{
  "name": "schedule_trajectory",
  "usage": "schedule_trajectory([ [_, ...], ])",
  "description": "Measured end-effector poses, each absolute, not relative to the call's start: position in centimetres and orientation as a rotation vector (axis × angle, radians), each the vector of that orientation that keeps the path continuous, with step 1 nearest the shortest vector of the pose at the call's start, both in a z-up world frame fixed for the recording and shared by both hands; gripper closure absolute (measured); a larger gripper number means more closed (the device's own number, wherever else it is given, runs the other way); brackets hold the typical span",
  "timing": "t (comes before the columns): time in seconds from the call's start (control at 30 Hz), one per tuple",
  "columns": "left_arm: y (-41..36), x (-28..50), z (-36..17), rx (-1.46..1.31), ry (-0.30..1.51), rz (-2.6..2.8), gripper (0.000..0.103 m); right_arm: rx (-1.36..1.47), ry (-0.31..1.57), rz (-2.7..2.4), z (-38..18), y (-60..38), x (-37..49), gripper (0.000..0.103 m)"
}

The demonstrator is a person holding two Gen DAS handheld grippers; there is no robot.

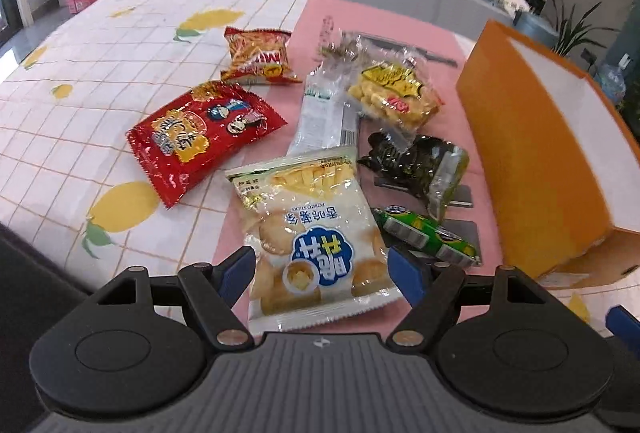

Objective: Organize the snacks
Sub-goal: 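Grasp the white potato-stick bag with left tool while right tool grasps green sausage stick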

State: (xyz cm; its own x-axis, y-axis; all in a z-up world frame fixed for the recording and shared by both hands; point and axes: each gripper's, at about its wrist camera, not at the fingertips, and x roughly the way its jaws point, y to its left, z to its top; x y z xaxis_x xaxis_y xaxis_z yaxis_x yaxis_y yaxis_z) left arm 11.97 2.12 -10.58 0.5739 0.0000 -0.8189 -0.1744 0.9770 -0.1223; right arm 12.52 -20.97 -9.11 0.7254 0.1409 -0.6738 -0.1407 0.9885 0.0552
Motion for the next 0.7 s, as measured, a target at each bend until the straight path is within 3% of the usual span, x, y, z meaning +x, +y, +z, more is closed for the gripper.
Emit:
schedule_trajectory([
  [0.2, 1.5, 14.8, -12.3, -0.123, 1.004, 0.164, 0.014, 0.075, 0.819, 0.191, -9.9, -21.4, 14.3, 0.003],
  [0.4, 1.7, 16.6, -13.2, -0.139, 1.038, 0.201, 0.0, 0.062, 0.87, 0.199, -10.6, -20.7, 15.3, 0.003],
  [0.7, 1.3, 17.4, -14.6, -0.112, 1.065, 0.169, 0.0, 0.093, 0.915, 0.175, -11.2, -21.1, 15.8, 0.003],
])
